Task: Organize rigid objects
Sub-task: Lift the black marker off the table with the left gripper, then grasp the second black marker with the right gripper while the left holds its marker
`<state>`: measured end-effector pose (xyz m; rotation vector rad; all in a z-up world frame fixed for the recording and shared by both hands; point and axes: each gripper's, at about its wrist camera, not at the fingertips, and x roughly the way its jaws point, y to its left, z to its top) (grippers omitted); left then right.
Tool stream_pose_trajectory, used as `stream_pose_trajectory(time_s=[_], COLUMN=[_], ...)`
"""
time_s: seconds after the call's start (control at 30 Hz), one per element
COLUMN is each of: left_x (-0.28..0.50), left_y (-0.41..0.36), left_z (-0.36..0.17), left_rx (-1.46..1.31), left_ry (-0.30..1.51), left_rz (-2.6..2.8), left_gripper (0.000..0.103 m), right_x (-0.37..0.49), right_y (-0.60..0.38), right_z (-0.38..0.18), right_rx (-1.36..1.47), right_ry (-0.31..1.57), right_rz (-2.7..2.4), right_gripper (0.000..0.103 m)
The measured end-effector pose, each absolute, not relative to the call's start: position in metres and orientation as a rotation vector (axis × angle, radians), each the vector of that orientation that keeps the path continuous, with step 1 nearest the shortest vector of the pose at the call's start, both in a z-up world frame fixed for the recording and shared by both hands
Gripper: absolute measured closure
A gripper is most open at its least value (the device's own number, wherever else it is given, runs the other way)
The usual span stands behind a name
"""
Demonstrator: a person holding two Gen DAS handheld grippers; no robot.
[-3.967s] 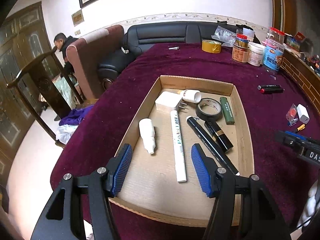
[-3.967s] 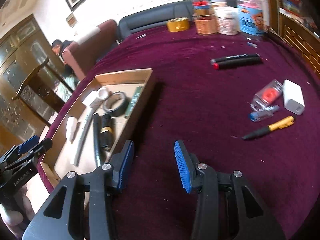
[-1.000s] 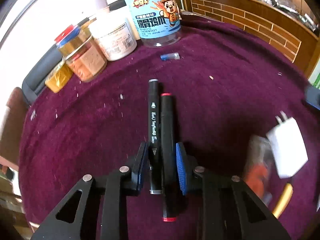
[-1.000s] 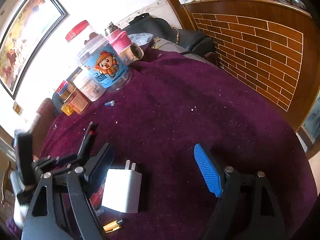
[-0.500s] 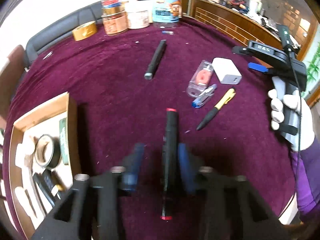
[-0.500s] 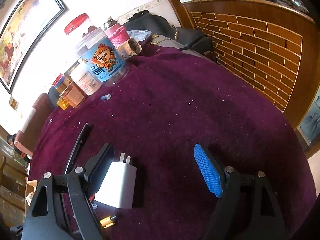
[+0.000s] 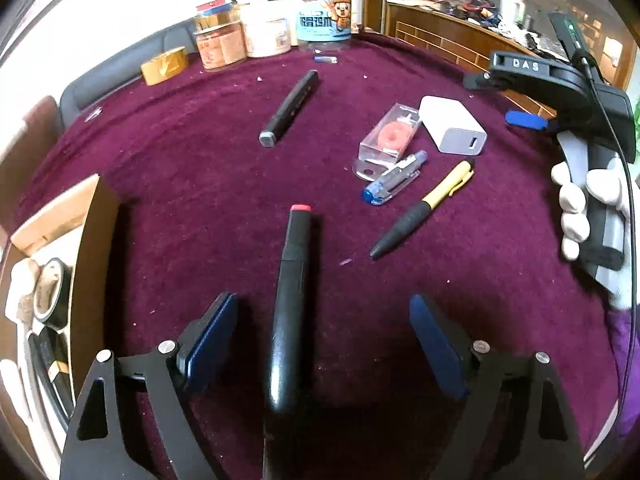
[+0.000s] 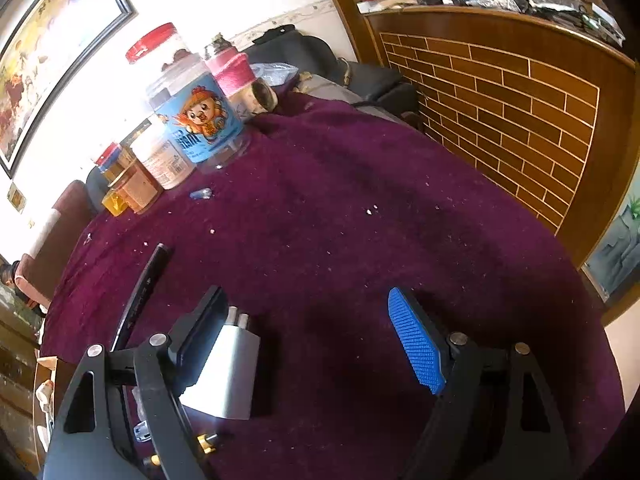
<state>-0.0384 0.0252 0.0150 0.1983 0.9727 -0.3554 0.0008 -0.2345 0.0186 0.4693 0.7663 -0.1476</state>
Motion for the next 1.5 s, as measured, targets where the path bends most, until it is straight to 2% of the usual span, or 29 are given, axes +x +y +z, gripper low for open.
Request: stream_pose_trajectory(time_s=[0.17,0.27,0.47,0.5,0.53,0.57,0.6,0.77,0.9,1.13,1.3,1.5], left_x=[-0.037,-0.036,-0.037,-0.037,-0.039,-0.042,-0.044,-0.052,-0.081,-0.102,-0.102,-0.101], left_y=[0.026,0.025,0.023,0.023,0.024,0.026,0.031,0.068,0.103,0.153,0.193,0.240], left_z=[0.014,0.011,0.011,0.011,0.013,0.018,0.022,0.025,0.052,0.079,0.073,0.066], left_rx=[0.198,0.200,0.207,0.206,0.202,0.191,0.172,-0.040,-0.126,-0.240,-0.327,-0.339], left_ry=[0.980,0.993,0.991,0.988,0.976,0.946,0.932,0.958,0.887,0.801,0.812,0.828], left_rz=[-0.357,-0.365,-0.365,-0.366,-0.367,-0.376,-0.370,-0.415,-0.465,-0.524,-0.499,-0.387], left_gripper=[0.010,0.002,0.002,0.008,0.019,0.063,0.091,0.092,0.091,0.091,0.091,0.091], right_x=[-0.001,-0.002,-0.006,-0.005,-0.004,-0.003,-0.003,-0.001,-0.004,0.015,0.066,0.102], right_y=[-0.242,-0.242,-0.249,-0.248,-0.247,-0.247,-0.247,-0.246,-0.230,-0.146,-0.074,-0.034], right_z=[0.012,0.011,0.010,0.010,0.010,0.010,0.010,0.010,0.025,0.069,0.051,0.019], right_rx=[0.516,0.519,0.578,0.571,0.566,0.562,0.562,0.549,0.430,0.337,0.193,0.164], right_ry=[0.780,0.775,0.742,0.744,0.747,0.748,0.748,0.755,0.795,0.805,0.928,1.021], right_rz=[-0.152,-0.147,-0.114,-0.116,-0.119,-0.121,-0.122,-0.129,-0.241,-0.059,-0.005,-0.012], right_gripper=[0.021,0.020,0.020,0.020,0.020,0.020,0.020,0.020,0.020,0.020,0.020,0.021])
